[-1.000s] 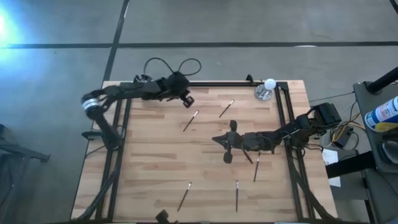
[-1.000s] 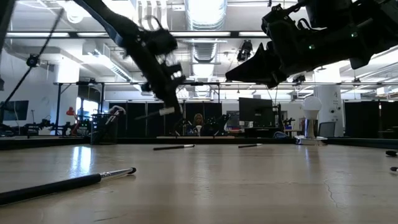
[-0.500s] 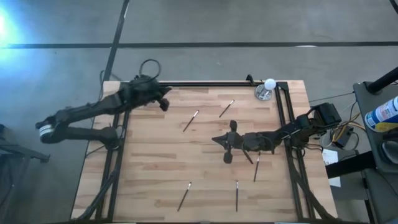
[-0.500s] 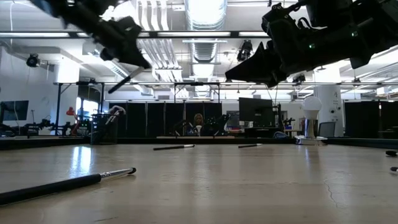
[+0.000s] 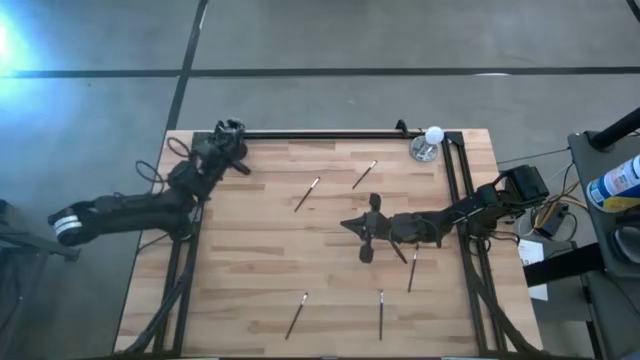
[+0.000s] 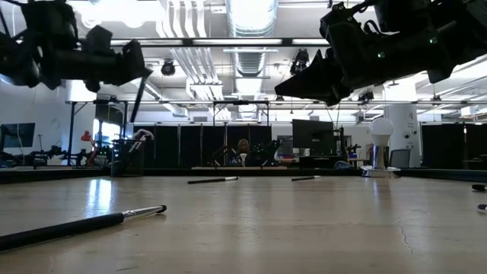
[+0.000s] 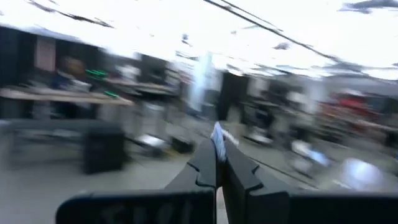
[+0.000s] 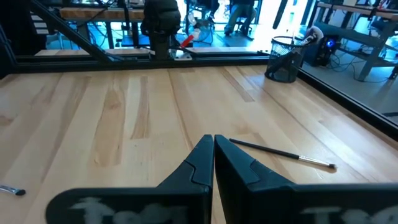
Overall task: Pick & Place Makeup Supplies
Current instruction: Put the makeup brush into the makeup holder
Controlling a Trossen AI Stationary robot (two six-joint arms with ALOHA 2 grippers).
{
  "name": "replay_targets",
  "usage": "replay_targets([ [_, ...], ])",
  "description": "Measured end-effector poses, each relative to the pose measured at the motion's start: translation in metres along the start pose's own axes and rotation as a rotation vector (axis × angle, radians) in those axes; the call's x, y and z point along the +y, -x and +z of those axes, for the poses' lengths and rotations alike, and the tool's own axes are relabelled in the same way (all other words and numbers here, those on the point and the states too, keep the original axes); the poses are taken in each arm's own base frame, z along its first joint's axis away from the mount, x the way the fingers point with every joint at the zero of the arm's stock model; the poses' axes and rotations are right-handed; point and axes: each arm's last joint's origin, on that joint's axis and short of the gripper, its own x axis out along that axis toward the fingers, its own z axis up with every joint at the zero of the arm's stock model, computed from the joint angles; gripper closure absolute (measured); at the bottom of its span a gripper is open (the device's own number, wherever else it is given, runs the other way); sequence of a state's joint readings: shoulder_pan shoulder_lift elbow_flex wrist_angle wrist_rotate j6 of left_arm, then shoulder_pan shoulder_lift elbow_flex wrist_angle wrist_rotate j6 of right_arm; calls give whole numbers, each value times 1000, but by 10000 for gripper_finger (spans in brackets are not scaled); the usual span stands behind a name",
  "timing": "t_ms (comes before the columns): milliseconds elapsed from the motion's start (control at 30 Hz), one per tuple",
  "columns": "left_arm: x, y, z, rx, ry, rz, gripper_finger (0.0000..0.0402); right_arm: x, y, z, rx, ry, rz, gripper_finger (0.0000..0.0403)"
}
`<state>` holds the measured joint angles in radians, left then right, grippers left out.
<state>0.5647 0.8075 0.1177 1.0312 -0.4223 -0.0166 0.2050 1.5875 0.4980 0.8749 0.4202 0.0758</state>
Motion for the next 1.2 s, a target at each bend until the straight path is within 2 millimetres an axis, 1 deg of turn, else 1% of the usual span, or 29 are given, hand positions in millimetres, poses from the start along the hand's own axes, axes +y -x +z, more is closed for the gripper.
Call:
replay_targets([
  [100,10,-6,1,-21,-43,93,399,0,0,0,0,2,0,394],
  [200,18,-20,6,-32,-93,164,399,0,0,0,0,7,-1,394],
  [300,27,-33,6,-15,-134,212,399,0,0,0,0,8,-1,394],
  [433,35,-47,-5,37,-144,211,399,0,0,0,1,21,-1,394],
  [533,41,-52,-15,39,-155,235,399,0,0,0,1,24,0,394],
  [633,44,-57,-24,30,-135,243,399,0,0,0,1,28,-1,394],
  [900,48,-61,-53,109,-146,251,399,0,0,0,1,27,0,394],
  [1133,49,-59,-57,110,-136,280,398,0,0,0,1,27,0,394],
  [1200,50,-59,-59,128,-115,289,392,0,0,0,2,26,0,394],
])
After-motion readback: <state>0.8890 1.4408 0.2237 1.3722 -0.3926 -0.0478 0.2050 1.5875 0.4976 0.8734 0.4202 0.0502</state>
